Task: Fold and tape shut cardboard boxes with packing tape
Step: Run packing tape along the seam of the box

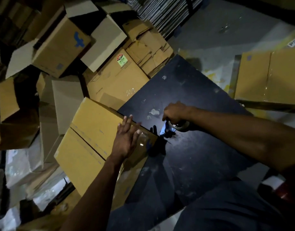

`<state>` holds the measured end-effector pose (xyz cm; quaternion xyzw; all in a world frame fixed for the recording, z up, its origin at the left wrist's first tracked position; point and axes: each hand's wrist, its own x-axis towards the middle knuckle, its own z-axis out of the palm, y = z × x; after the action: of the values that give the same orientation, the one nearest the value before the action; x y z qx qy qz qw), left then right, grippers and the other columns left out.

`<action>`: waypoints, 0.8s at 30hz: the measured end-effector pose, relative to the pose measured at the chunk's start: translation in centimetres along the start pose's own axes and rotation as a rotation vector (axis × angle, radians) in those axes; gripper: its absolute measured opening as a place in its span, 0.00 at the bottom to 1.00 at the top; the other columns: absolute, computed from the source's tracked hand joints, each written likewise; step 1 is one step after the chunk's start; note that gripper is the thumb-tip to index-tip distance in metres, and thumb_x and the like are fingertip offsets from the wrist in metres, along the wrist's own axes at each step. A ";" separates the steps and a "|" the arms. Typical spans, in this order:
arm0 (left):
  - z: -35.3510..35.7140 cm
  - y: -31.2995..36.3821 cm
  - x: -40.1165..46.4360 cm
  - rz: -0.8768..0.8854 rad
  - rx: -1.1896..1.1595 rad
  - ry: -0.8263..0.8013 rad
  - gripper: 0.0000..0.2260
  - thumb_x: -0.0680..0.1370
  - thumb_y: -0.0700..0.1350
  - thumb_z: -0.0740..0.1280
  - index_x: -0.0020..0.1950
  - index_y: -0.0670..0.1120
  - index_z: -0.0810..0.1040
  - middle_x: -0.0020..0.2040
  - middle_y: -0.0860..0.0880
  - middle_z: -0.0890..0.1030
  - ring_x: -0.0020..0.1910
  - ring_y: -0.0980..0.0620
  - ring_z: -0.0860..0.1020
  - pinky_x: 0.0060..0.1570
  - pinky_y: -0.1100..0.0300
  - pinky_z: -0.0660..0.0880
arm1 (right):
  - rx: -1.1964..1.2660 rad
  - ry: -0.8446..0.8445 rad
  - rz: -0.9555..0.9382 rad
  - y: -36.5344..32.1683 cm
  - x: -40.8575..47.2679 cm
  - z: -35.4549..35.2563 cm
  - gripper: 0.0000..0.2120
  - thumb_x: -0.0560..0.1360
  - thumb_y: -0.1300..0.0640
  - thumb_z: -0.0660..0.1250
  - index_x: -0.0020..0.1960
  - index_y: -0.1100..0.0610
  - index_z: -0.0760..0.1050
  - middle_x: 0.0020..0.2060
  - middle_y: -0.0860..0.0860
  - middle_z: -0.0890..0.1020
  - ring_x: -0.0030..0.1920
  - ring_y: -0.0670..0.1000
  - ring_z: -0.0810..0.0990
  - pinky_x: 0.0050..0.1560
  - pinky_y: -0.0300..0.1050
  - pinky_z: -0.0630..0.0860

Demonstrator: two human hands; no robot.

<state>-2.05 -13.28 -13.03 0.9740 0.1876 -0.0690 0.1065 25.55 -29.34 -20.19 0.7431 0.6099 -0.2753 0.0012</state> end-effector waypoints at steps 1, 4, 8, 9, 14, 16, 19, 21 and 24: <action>-0.1 -0.2 1.0 -0.046 -0.008 0.013 0.23 0.91 0.60 0.51 0.86 0.58 0.66 0.91 0.50 0.49 0.89 0.49 0.43 0.86 0.38 0.48 | 0.010 0.057 -0.001 -0.3 -0.2 0.2 0.29 0.73 0.57 0.71 0.72 0.38 0.77 0.68 0.51 0.79 0.67 0.60 0.75 0.64 0.64 0.74; -1.0 -0.5 4.5 -0.196 -0.090 0.065 0.27 0.90 0.63 0.53 0.89 0.57 0.59 0.90 0.45 0.51 0.89 0.43 0.48 0.84 0.39 0.58 | 0.270 0.272 -0.033 -1.9 -0.7 0.9 0.36 0.71 0.60 0.70 0.77 0.43 0.74 0.71 0.53 0.77 0.71 0.59 0.74 0.67 0.60 0.75; -2.8 -1.0 6.2 -0.255 -0.304 0.214 0.27 0.89 0.61 0.61 0.86 0.52 0.68 0.87 0.44 0.64 0.85 0.45 0.63 0.79 0.42 0.70 | 0.885 0.463 -0.044 -5.4 -0.6 1.7 0.39 0.73 0.69 0.68 0.83 0.54 0.66 0.80 0.55 0.70 0.79 0.56 0.69 0.78 0.53 0.69; -2.9 -1.3 5.9 -0.226 -0.336 0.229 0.25 0.88 0.59 0.64 0.84 0.52 0.71 0.85 0.47 0.67 0.85 0.50 0.64 0.78 0.43 0.72 | 0.971 0.476 -0.032 -6.2 -0.1 1.9 0.40 0.74 0.69 0.69 0.84 0.54 0.64 0.81 0.55 0.68 0.81 0.55 0.67 0.80 0.52 0.67; -1.8 -2.6 3.4 -0.080 -0.259 0.112 0.21 0.90 0.54 0.63 0.84 0.56 0.70 0.86 0.54 0.65 0.87 0.59 0.57 0.82 0.40 0.65 | 1.182 0.411 0.066 -9.5 2.1 2.9 0.41 0.74 0.64 0.67 0.85 0.48 0.62 0.78 0.57 0.73 0.75 0.60 0.74 0.75 0.59 0.74; -1.6 -2.9 3.6 -0.052 -0.186 0.102 0.22 0.91 0.55 0.60 0.86 0.56 0.67 0.88 0.54 0.62 0.87 0.57 0.55 0.82 0.39 0.65 | 1.162 0.421 0.107 -11.2 2.1 3.9 0.41 0.74 0.66 0.67 0.85 0.51 0.62 0.78 0.57 0.72 0.77 0.59 0.72 0.78 0.48 0.68; -1.3 -3.4 3.9 -0.024 -0.094 0.130 0.23 0.91 0.56 0.58 0.87 0.57 0.66 0.87 0.55 0.62 0.87 0.58 0.55 0.79 0.41 0.69 | 1.036 0.474 0.081 -13.0 2.3 5.7 0.46 0.75 0.69 0.65 0.87 0.55 0.49 0.86 0.54 0.55 0.85 0.53 0.55 0.81 0.36 0.47; -0.8 -3.7 3.9 0.003 -0.066 0.174 0.23 0.91 0.57 0.57 0.86 0.57 0.67 0.87 0.55 0.64 0.87 0.58 0.58 0.78 0.42 0.71 | 0.960 0.507 0.050 -13.8 2.6 6.9 0.50 0.75 0.70 0.64 0.87 0.55 0.38 0.86 0.53 0.43 0.86 0.53 0.45 0.85 0.47 0.46; -0.4 -3.5 4.0 0.034 -0.020 0.230 0.22 0.91 0.56 0.57 0.85 0.56 0.69 0.86 0.54 0.67 0.86 0.56 0.61 0.76 0.44 0.73 | 0.835 0.588 0.116 -15.8 2.7 8.1 0.54 0.74 0.69 0.66 0.85 0.56 0.31 0.85 0.53 0.32 0.86 0.53 0.37 0.84 0.46 0.46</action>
<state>0.32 -8.58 -13.99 0.9775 0.1825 0.0470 0.0951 8.19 -25.62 -22.89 0.7590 0.3802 -0.2743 -0.4518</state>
